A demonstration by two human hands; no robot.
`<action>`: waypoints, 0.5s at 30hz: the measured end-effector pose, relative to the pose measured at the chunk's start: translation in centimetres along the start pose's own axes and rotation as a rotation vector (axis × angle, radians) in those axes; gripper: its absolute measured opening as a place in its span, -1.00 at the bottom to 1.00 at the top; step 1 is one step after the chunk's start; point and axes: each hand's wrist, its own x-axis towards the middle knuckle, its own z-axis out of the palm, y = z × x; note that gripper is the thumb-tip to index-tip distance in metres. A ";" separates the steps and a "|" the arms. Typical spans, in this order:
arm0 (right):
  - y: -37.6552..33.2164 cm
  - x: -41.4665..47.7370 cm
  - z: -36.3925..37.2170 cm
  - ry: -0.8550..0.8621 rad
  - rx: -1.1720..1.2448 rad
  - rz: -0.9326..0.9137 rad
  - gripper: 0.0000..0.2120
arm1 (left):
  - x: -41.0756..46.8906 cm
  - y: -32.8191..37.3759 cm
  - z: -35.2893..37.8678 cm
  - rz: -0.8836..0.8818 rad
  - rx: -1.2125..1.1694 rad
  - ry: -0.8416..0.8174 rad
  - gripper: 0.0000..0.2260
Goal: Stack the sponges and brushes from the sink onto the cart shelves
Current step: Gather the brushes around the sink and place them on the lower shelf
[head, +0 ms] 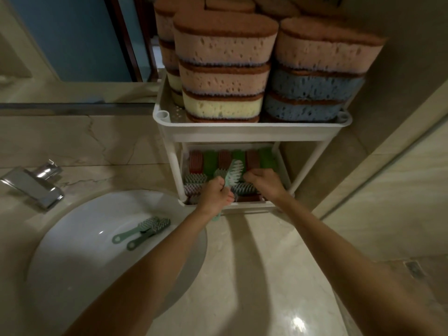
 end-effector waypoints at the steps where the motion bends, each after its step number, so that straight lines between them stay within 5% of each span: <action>1: -0.5 -0.2 0.2 -0.029 0.123 0.033 -0.74 | 0.0 0.2 0.2 0.031 0.044 -0.008 -0.70; 8: -1.6 0.3 -0.3 -0.020 0.322 0.154 -0.75 | -0.4 2.6 0.5 0.170 0.276 -0.141 -0.89; 11: -2.2 1.0 -1.0 -0.057 0.338 0.199 -0.80 | -0.5 3.2 0.2 0.111 0.065 -0.230 -0.71; 15: -2.7 2.1 -0.7 -0.066 0.406 0.205 -0.88 | 0.3 3.5 0.5 0.073 -0.102 -0.232 -0.73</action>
